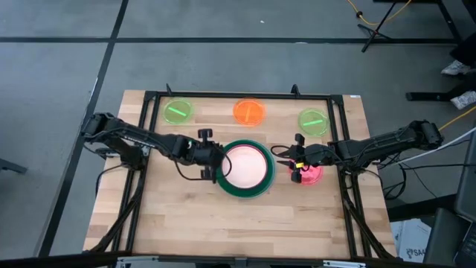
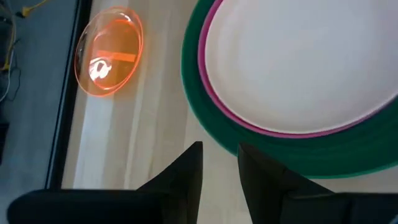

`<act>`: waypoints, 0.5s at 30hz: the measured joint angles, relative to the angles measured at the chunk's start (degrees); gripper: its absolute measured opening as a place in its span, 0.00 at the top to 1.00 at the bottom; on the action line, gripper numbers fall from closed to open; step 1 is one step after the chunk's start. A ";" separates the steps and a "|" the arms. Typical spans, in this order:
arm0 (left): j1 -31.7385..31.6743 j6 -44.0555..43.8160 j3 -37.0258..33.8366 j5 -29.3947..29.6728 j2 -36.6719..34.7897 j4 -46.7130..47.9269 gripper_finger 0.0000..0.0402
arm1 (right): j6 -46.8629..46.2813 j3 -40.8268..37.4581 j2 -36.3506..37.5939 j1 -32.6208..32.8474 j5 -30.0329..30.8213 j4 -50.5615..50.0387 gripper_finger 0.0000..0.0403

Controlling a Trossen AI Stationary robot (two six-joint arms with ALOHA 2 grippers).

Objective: Stack plastic plates
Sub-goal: Stack the left light green plate on top of the light pink plate

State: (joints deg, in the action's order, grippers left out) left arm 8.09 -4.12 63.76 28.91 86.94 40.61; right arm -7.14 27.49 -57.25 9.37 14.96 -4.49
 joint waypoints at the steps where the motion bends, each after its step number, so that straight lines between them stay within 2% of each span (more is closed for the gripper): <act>1: -0.49 0.25 -0.35 -0.05 0.00 -0.08 0.77 | -0.02 0.00 0.00 0.00 0.00 -0.03 0.71; 11: -7.48 0.03 -10.86 -0.26 -1.24 -2.63 0.77 | -0.07 -0.02 0.00 0.00 0.00 0.13 0.71; 15: -10.75 -0.19 -15.68 -5.05 -2.81 -5.11 0.77 | -0.07 -0.02 0.00 0.00 0.00 0.28 0.71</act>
State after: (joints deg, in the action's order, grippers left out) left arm -2.67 -4.32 48.08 23.87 84.12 35.50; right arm -7.20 27.46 -57.25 9.37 14.96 -4.21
